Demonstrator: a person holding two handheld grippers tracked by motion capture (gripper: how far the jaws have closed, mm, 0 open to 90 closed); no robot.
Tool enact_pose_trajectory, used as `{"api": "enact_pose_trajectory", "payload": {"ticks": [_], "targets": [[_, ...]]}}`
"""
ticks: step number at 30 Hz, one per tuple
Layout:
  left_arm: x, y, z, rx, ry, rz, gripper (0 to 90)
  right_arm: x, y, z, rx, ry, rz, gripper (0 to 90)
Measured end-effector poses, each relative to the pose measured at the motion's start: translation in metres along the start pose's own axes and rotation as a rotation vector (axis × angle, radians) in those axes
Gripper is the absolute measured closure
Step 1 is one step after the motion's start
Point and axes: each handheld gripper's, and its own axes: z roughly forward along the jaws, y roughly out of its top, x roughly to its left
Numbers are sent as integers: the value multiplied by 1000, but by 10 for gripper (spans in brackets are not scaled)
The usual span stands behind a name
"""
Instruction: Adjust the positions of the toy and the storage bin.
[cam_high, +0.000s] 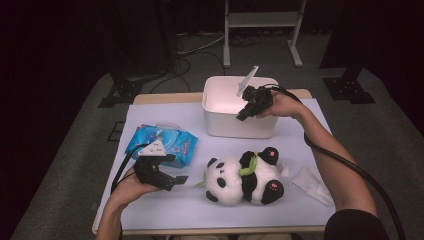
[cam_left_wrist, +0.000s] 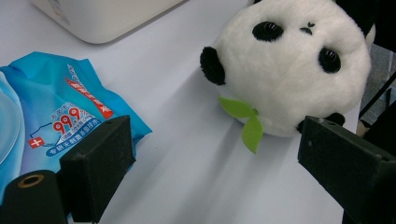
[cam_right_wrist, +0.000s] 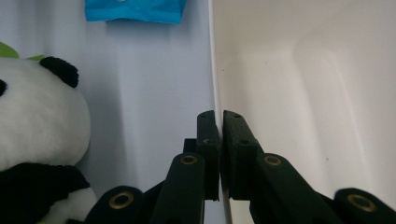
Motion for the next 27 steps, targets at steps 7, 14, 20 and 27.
{"api": "enact_pose_trajectory", "payload": {"ticks": [7, 14, 20, 27], "targets": [[0, 0, 1, -5, -5, -2, 99, 12, -4, -1, 7, 13, -21, 845], [0, 1, 2, 5, -3, 5, 99, 29, -10, -6, 16, 23, -30, 837], [0, 2, 2, 3, -5, 6, 99, 38, -12, -9, 14, 36, -36, 850], [0, 2, 4, 4, -8, 5, 99, 49, -12, -10, 27, 42, -43, 856]]}}
